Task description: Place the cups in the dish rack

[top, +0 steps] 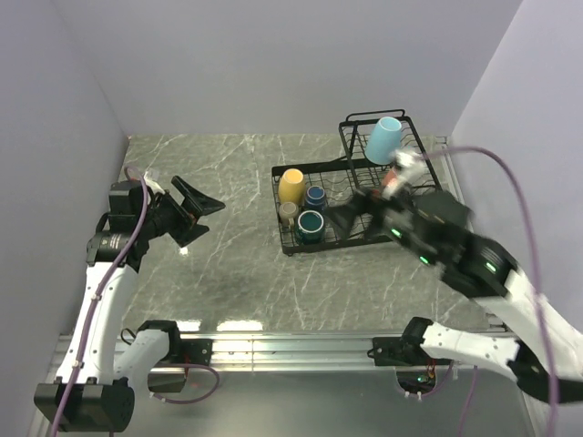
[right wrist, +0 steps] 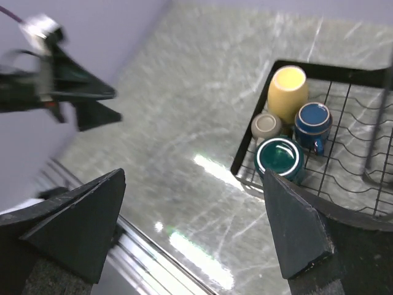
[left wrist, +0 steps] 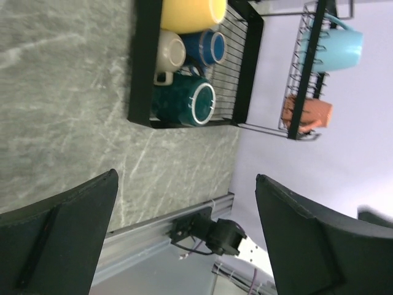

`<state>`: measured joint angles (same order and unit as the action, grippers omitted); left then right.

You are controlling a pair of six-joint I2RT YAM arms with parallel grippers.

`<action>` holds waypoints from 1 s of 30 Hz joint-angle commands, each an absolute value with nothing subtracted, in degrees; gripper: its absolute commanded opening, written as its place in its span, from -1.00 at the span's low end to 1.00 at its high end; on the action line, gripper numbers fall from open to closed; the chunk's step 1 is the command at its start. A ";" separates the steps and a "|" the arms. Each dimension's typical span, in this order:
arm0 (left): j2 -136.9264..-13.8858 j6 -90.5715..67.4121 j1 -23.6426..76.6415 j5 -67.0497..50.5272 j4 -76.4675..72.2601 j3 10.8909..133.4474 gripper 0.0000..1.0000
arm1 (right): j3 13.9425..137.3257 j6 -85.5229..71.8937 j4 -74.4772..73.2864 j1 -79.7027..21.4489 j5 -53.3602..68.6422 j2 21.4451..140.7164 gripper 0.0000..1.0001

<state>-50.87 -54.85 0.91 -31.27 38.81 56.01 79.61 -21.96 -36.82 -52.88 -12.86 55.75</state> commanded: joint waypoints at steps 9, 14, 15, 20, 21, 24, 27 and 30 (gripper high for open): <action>-59.85 -48.52 2.02 -16.10 39.11 63.46 0.98 | 62.59 -32.86 -46.75 -52.74 -35.57 28.23 0.99; -58.98 -48.34 3.43 -0.84 36.22 60.30 0.99 | 59.33 -35.68 -49.04 -52.82 -39.02 18.03 0.99; -57.93 -48.34 3.60 1.64 35.34 59.25 0.99 | 59.15 -35.94 -50.09 -52.74 -39.02 17.15 1.00; -51.17 -43.52 6.76 18.61 20.88 46.78 0.99 | 60.29 -39.02 -55.27 -52.82 -40.69 15.99 0.99; -48.72 -41.85 7.03 22.11 17.70 44.58 0.99 | 60.38 -39.11 -56.41 -52.82 -40.78 16.17 0.99; -45.80 -34.12 7.29 23.55 8.31 37.28 0.99 | 60.73 -38.94 -57.39 -52.82 -40.34 17.05 0.99; -45.18 -26.29 7.29 24.95 2.57 32.62 0.99 | 60.73 -38.85 -57.48 -52.82 -39.73 17.58 1.00; -43.86 -22.17 7.21 30.49 -4.37 26.74 0.99 | 60.82 -39.28 -56.96 -52.82 -39.03 18.02 0.99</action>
